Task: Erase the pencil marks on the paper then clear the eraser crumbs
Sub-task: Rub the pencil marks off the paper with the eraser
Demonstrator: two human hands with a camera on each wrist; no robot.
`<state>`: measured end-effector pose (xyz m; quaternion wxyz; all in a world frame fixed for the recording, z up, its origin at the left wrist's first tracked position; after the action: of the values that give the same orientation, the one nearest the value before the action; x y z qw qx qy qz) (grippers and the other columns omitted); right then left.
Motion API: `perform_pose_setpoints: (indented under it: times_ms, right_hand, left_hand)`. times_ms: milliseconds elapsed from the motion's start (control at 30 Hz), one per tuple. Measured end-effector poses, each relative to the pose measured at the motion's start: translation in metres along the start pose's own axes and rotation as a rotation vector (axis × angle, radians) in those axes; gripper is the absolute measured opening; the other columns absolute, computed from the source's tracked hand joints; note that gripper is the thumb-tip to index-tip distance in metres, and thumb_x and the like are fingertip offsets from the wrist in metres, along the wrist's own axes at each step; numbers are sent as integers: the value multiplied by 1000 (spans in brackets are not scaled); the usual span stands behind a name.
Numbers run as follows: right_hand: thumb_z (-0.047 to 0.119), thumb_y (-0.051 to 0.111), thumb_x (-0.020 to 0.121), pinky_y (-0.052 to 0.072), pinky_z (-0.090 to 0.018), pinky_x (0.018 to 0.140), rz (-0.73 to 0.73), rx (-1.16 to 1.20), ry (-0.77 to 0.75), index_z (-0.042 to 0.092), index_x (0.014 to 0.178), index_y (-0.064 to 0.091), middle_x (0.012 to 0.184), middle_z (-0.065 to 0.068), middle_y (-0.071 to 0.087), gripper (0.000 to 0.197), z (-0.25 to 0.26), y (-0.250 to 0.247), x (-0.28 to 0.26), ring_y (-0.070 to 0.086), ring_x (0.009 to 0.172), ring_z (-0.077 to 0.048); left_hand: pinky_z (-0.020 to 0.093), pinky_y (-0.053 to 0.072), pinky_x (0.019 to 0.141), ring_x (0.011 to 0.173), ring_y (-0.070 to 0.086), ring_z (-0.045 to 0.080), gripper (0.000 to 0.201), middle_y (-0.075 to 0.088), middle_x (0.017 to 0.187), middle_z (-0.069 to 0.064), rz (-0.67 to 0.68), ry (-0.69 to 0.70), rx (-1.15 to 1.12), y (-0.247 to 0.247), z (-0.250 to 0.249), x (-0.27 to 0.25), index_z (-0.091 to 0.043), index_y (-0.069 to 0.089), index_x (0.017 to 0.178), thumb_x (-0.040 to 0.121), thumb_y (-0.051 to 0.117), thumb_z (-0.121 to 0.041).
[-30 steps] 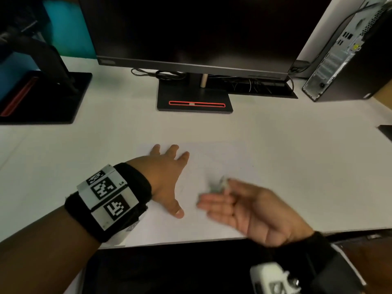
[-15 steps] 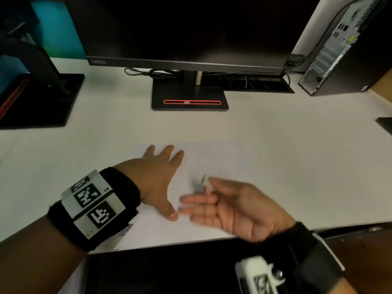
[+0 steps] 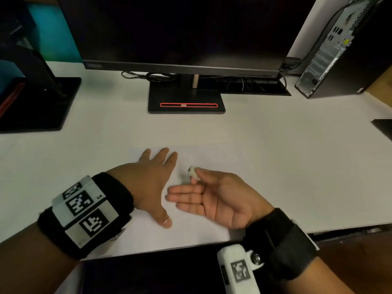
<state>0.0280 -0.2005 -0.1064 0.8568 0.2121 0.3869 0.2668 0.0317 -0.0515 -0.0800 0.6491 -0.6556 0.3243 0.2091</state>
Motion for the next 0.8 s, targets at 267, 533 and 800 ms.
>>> perform_pose_setpoints:
  times_ms: [267,533,800]
  right_hand:
    - [26,50,105,61,-36,83,-543,364,-621,11,83,55,110,-20,63,27,98,-93,-6,70,97,-30]
    - [27,45,107,56,-46,95,-37,-5,4,4,88,57,116,-33,67,33,22,5,27,69,105,-40]
    - [18,47,104,58,-38,84,-614,395,-603,8,87,51,96,-20,65,21,125,-104,7,68,89,-32]
  left_hand:
    - [52,17,124,151,-25,31,157,-35,162,0,-19,-7,-23,-1,0,-2,-21,-32,153,62,88,-63]
    - [45,15,124,151,-25,30,158,-32,164,1,-32,-10,-63,0,3,-2,-11,-29,154,61,87,-66]
    - [55,19,123,151,-25,33,158,-32,164,-1,-27,-31,-57,-1,1,-3,-26,-33,152,61,91,-59]
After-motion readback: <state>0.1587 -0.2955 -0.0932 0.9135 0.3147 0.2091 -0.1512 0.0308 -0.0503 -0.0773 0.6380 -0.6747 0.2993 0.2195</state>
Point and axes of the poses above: each hand's wrist, its own x-axis towards the middle knuckle, its own y-axis out of the palm, z = x × y, the point moved 6 cm from there along x, towards the middle knuckle
